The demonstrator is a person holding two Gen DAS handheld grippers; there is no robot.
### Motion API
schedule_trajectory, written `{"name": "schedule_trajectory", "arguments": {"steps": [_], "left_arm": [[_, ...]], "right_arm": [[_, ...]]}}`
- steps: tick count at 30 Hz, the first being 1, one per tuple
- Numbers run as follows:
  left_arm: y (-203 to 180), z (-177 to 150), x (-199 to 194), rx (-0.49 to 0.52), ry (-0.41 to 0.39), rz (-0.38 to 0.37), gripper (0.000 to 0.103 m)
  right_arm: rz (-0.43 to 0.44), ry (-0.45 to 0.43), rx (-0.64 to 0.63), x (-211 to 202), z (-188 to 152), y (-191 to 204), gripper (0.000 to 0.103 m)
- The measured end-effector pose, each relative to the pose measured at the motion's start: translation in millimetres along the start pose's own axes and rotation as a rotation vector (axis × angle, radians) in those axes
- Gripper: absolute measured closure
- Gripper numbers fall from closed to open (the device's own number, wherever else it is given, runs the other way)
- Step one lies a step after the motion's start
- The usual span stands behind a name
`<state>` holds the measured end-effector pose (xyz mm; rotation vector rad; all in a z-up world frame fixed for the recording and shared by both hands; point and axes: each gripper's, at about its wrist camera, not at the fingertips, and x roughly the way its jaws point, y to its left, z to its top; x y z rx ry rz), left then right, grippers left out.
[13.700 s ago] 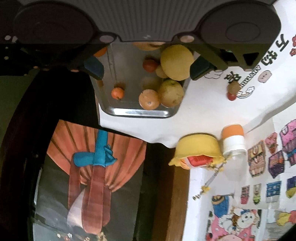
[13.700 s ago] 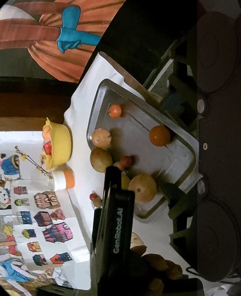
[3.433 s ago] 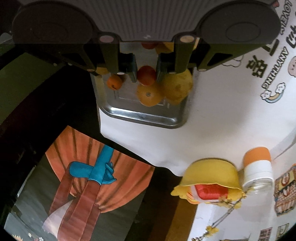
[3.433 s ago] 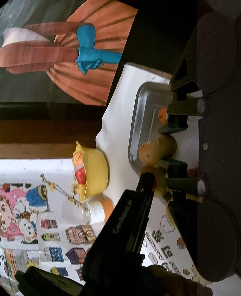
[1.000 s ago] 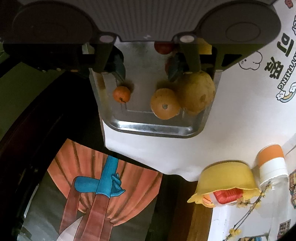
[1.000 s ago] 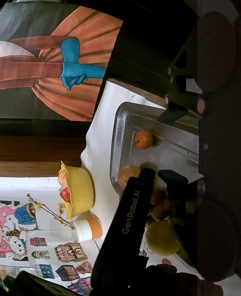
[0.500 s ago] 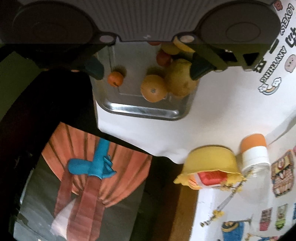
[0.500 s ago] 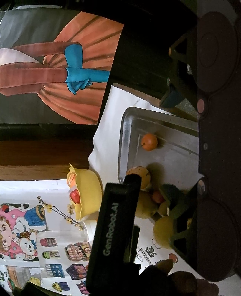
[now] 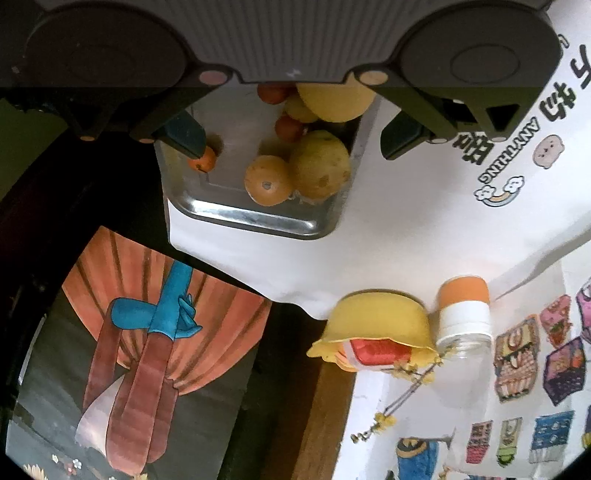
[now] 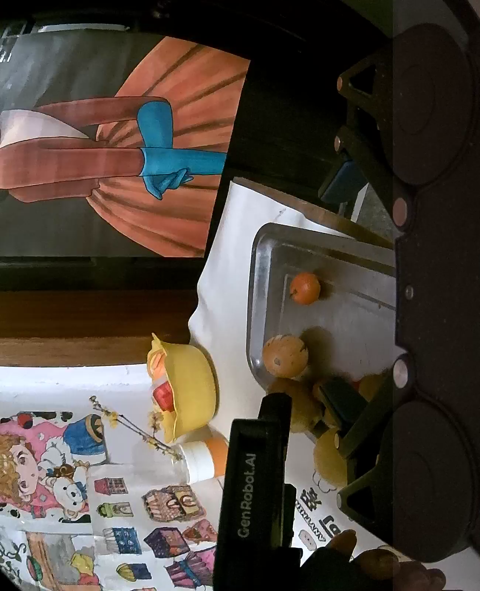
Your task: Organize fruits
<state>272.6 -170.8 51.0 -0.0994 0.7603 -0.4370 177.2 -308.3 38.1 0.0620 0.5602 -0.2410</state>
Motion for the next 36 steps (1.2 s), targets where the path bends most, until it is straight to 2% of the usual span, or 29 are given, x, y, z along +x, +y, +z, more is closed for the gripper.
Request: {"name": "schedule_trajectory", "arguments": {"steps": [25, 36], "left_arm": [[30.6, -41.3, -64.4, -0.013, -0.069, 0.055, 0.001], [48.1, -55.0, -89.7, -0.017, -0.097, 0.1, 0.001]], "right_arm": [[0.01, -0.078, -0.014, -57.9, -18.3, 34.2, 0.001], [0.011, -0.105, 0.037, -73.0, -27.7, 53.6, 0.001]]}}
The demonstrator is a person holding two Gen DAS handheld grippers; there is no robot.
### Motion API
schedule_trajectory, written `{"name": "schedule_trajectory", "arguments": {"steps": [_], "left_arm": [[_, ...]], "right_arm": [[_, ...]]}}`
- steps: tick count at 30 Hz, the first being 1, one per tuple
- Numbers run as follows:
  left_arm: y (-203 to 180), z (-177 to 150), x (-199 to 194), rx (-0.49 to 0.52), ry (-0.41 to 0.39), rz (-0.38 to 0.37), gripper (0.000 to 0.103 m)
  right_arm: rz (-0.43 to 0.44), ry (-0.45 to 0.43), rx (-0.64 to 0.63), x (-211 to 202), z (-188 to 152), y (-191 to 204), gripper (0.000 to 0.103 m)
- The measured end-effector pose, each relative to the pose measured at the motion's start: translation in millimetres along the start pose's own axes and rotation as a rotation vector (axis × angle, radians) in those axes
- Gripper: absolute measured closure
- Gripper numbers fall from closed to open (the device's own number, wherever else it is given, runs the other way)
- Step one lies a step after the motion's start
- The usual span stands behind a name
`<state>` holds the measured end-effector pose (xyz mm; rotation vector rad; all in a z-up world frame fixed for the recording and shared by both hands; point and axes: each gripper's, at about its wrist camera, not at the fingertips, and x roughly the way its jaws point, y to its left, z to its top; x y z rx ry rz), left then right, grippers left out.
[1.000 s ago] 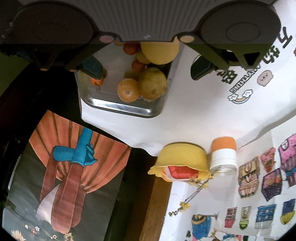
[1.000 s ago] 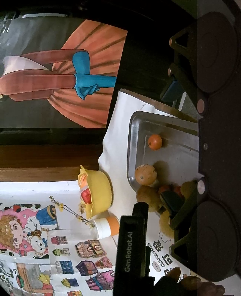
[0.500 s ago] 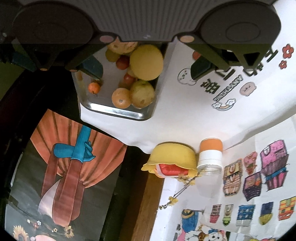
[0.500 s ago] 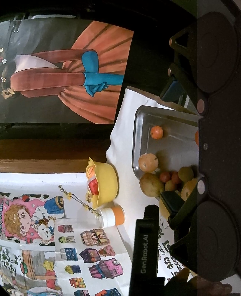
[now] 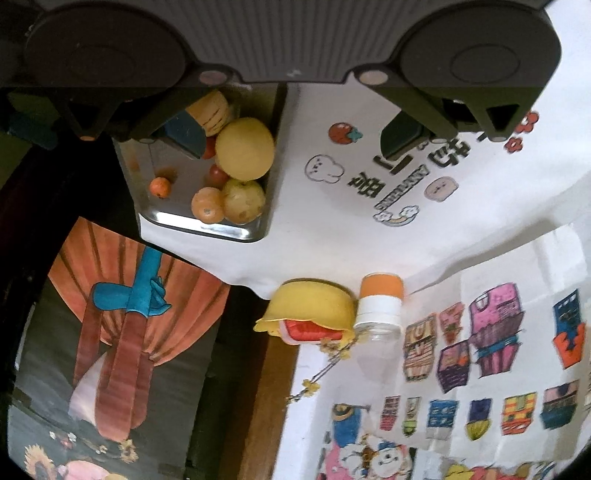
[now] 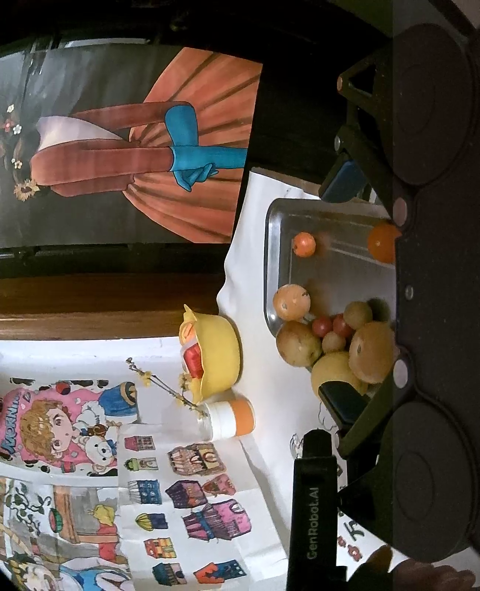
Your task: Organize fruits
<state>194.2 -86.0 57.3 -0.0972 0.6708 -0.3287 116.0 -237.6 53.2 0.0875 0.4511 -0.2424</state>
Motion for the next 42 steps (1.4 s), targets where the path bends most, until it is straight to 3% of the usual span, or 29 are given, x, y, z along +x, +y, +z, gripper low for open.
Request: {"name": "schedule_trajectory", "arguments": {"steps": [26, 42], "left_arm": [[53.1, -36.9, -37.5, -0.066, -0.027, 0.061, 0.001], [76.8, -57.6, -59.8, -0.102, -0.085, 0.079, 0.0]], "right_arm": [[0.017, -0.02, -0.031, -31.8, -19.6, 31.4, 0.001], [0.037, -0.05, -0.038, -56.2, -30.9, 48.2, 0.001]]}}
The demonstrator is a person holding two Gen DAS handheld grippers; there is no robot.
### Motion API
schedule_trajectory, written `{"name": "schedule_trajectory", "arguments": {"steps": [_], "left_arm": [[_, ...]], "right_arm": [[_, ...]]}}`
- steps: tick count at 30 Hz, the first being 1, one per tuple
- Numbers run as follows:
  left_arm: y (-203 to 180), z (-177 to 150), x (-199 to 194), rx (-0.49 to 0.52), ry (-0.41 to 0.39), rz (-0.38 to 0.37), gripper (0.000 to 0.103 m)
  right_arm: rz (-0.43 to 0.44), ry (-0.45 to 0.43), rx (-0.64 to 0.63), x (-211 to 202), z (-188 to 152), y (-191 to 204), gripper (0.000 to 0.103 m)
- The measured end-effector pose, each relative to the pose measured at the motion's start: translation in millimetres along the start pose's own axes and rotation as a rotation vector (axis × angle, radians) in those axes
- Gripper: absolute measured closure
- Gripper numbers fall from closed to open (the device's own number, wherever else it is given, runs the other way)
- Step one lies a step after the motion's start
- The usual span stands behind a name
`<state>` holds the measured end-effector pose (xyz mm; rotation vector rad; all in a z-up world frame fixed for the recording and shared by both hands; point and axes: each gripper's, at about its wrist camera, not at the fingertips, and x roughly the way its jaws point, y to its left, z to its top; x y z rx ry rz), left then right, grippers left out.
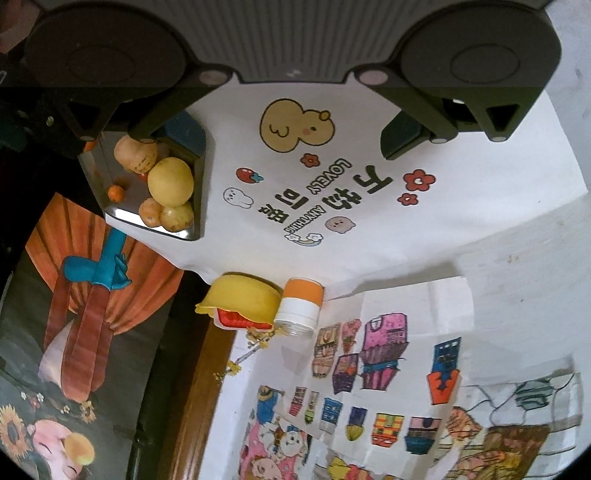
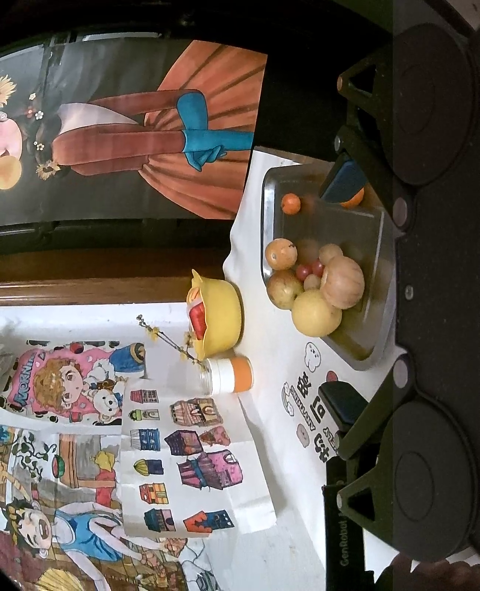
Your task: Organize fruits
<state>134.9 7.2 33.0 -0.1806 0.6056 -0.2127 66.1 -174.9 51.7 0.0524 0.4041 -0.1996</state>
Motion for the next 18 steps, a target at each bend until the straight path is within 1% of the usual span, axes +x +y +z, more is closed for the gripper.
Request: {"name": "schedule_trajectory", "arguments": {"steps": [10, 14, 18], "left_arm": [[10.1, -8.2, -10.6, -0.007, -0.022, -0.004, 0.001], [13.0, -13.0, -14.7, -0.009, -0.03, -0.002, 0.0], [13.8, -19.5, -20.5, 0.001, -0.055, 0.026, 0.0]], "right_arm": [[-0.006, 0.006, -0.01, -12.9, -6.7, 10.5, 0.001], [-0.004, 0.022, -0.017, -15.8, -12.9, 13.9, 0.001], [0.001, 0.033, -0.023, -16.2, -17.8, 17.4, 0.001]]}}
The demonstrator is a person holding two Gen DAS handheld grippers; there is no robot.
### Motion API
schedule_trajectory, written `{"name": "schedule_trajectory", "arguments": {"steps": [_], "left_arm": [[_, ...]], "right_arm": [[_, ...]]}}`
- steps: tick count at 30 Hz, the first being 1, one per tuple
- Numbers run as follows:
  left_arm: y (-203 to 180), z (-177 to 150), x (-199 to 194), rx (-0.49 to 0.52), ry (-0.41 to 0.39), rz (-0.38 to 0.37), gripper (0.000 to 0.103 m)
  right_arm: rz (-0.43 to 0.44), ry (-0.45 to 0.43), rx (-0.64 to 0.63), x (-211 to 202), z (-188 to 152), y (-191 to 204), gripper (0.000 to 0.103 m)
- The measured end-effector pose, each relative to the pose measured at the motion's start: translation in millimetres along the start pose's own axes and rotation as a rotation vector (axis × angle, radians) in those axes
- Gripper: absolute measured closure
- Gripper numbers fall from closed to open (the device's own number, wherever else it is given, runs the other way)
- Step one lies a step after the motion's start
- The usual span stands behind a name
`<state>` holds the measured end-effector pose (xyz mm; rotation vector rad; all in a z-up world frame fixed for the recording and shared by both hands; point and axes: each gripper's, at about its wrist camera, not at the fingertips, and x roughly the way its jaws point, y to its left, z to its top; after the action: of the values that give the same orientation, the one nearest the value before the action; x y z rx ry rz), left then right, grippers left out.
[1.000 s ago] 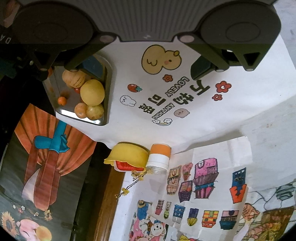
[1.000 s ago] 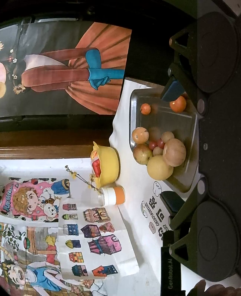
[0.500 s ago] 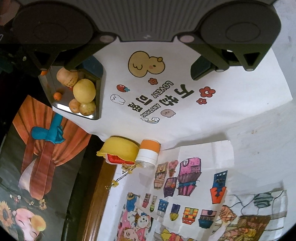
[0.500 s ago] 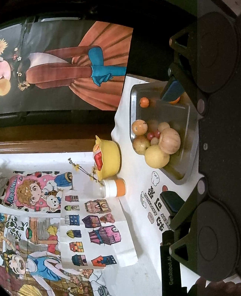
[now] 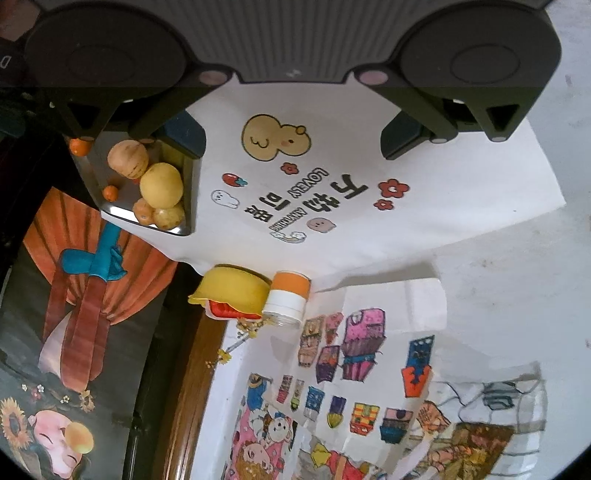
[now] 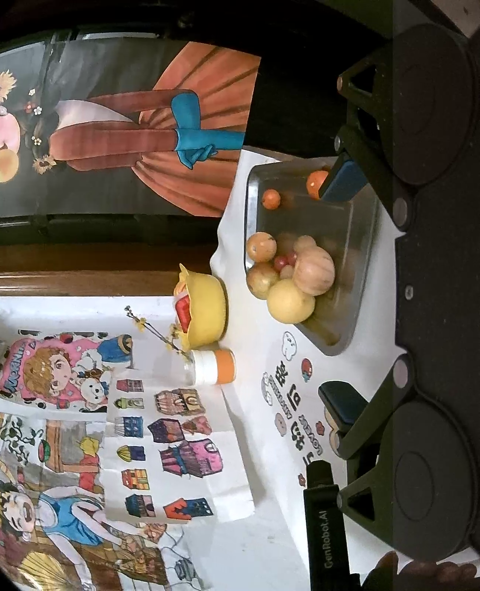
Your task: Organize fruits
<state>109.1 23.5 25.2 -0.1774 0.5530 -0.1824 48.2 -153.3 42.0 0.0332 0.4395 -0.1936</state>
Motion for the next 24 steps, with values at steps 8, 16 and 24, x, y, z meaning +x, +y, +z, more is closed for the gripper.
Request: {"name": "schedule_trajectory", "arguments": {"steps": [8, 16, 24], "left_arm": [[1.8, -8.7, -9.7, 0.001, -0.034, 0.034, 0.0], [-0.1, -22.0, -15.9, -0.005, -0.046, 0.049, 0.0], [-6.8, -33.6, -27.1, -0.013, -0.099, 0.064, 0.0]], "right_arm": [[0.032, 0.011, -0.01, -3.4, -12.8, 3.5, 0.001], [0.028, -0.005, -0.046, -8.1, -28.3, 3.8, 0.001], [0.047, -0.015, -0.05, -10.2, -39.1, -2.6, 0.001]]}}
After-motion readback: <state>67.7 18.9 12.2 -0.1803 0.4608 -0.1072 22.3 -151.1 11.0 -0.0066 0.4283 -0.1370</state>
